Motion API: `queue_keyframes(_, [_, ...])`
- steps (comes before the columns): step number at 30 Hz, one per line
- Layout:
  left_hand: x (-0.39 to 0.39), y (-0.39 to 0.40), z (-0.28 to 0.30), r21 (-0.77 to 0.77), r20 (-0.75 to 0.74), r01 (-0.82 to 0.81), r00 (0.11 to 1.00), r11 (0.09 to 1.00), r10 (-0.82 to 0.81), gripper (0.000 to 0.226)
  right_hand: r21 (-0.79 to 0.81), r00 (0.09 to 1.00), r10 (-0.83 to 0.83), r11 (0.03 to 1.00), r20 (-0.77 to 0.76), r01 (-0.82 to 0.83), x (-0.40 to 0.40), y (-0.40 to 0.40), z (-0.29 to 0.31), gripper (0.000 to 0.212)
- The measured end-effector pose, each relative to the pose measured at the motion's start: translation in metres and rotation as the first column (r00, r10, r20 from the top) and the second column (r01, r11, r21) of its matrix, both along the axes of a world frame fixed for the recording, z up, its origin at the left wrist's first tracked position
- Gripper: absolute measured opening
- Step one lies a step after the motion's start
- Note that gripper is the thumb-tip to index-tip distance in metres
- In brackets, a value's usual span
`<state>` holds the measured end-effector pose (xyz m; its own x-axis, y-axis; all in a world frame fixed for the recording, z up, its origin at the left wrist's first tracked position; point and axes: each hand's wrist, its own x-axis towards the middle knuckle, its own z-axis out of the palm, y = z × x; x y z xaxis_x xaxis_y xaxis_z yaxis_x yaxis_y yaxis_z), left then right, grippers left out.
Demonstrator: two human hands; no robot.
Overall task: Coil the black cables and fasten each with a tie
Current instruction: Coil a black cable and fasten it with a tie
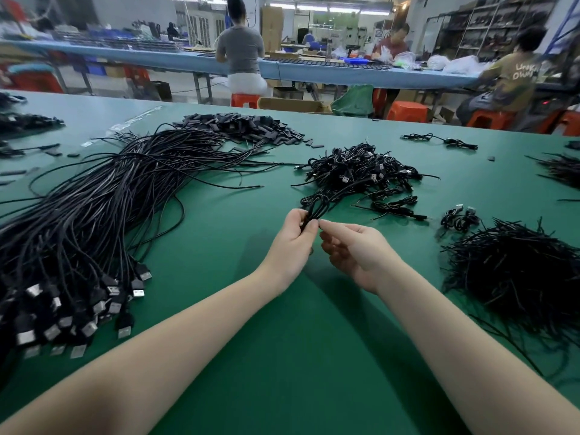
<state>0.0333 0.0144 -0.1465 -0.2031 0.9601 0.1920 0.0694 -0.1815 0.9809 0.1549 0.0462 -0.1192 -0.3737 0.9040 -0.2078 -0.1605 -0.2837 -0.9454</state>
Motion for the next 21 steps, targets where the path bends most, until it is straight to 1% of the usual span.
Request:
queue_keyframes(3, [-0.001, -0.002, 0.001, 0.006, 0.013, 0.052, 0.999, 0.999, -0.052, 0.011, 0.011, 0.996, 0.076, 0.997, 0.055, -0.077, 0.005, 0.002, 0.002, 0.022])
queue_keyframes(6, [-0.001, -0.004, 0.002, 0.024, -0.001, 0.104, 0.995, 0.994, -0.104, 0.01, 0.011, 0.984, 0.137, 0.99, 0.111, -0.139, 0.008, 0.002, 0.003, 0.025])
queue_keyframes(8, [-0.001, -0.006, 0.003, 0.028, -0.02, 0.138, 0.99, 0.99, -0.137, 0.009, 0.001, 0.979, 0.157, 0.987, 0.134, -0.158, 0.009, 0.003, 0.004, 0.027])
queue_keyframes(10, [0.0, -0.007, 0.005, 0.033, -0.022, 0.161, 0.987, 0.986, -0.16, 0.01, 0.014, 0.975, 0.159, 0.987, 0.154, -0.163, 0.011, 0.003, 0.007, 0.023])
queue_keyframes(12, [-0.001, -0.007, 0.005, 0.034, -0.009, 0.157, 0.988, 0.987, -0.156, 0.011, 0.084, 0.972, 0.136, 0.984, 0.189, -0.154, 0.012, 0.003, 0.008, 0.015])
queue_keyframes(14, [0.0, -0.006, 0.006, 0.018, 0.026, 0.141, 0.99, 0.99, -0.141, 0.011, 0.272, 0.961, 0.049, 0.954, 0.273, -0.126, 0.012, 0.002, 0.008, 0.014])
queue_keyframes(15, [0.001, -0.006, 0.007, -0.005, 0.048, 0.134, 0.99, 0.991, -0.133, 0.011, 0.401, 0.943, -0.034, 0.91, 0.331, -0.108, 0.011, 0.002, 0.009, 0.014])
queue_keyframes(16, [0.002, -0.005, 0.008, -0.037, 0.067, 0.129, 0.99, 0.991, -0.126, 0.011, 0.535, 0.912, -0.136, 0.839, 0.387, -0.102, 0.011, 0.002, 0.009, 0.013])
queue_keyframes(18, [0.002, -0.004, 0.012, -0.111, 0.085, 0.122, 0.99, 0.986, -0.113, 0.012, 0.752, 0.814, -0.332, 0.634, 0.476, -0.181, 0.012, 0.001, 0.012, 0.01])
queue_keyframes(19, [0.001, -0.004, 0.014, -0.142, 0.068, 0.113, 0.992, 0.983, -0.104, 0.014, 0.81, 0.765, -0.402, 0.526, 0.504, -0.258, 0.014, 0.001, 0.013, 0.009])
queue_keyframes(21, [0.001, -0.005, 0.02, -0.189, -0.077, 0.054, 0.995, 0.98, -0.07, 0.022, 0.835, 0.67, -0.499, 0.346, 0.549, -0.427, 0.018, 0.001, 0.014, 0.009])
